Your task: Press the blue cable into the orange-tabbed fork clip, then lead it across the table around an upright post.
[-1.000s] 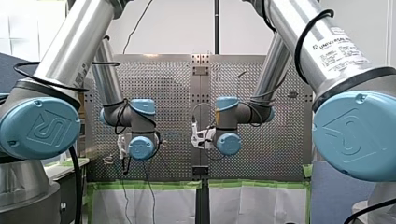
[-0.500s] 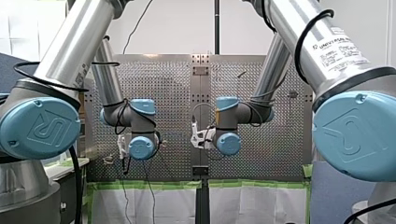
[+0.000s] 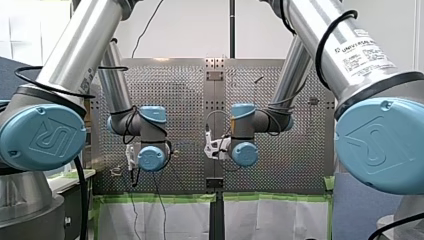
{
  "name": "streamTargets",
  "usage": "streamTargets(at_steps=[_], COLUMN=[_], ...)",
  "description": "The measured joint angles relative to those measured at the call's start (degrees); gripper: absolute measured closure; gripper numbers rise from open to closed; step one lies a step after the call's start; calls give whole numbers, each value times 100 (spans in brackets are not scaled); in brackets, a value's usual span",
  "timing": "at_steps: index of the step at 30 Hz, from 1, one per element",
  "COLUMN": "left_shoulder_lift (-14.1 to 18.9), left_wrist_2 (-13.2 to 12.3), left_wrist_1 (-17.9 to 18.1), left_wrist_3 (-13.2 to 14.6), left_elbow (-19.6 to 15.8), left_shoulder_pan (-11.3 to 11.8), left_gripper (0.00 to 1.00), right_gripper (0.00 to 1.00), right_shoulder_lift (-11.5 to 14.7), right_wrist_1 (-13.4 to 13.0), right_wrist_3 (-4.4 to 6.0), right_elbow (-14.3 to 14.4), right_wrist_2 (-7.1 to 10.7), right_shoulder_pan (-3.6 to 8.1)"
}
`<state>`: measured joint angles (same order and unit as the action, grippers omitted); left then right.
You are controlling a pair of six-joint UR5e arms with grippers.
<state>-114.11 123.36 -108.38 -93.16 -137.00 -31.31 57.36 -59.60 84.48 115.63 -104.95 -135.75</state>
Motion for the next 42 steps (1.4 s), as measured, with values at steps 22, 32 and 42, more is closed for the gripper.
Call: streamTargets(at_steps=[22,32,42], left_shoulder_lift=[0,-196,-577], left_wrist_2=[17,-82,-97], left_wrist_1=[-9,-185,-245], left_wrist_3=[0,40,44], left_elbow=[0,-197,-375], left_shoulder_pan=[0,197,375], left_gripper=[100,100,100], right_gripper=[100,100,100], right_shoulder_lift=[-647,-659,-659], right_wrist_1=[219,220,220], right_wrist_3=[-26,-26,-26], right_elbow=[-61,-61,-61], right_wrist_2=[-26,-26,-26], right_shoulder_pan=[-150,-150,-150])
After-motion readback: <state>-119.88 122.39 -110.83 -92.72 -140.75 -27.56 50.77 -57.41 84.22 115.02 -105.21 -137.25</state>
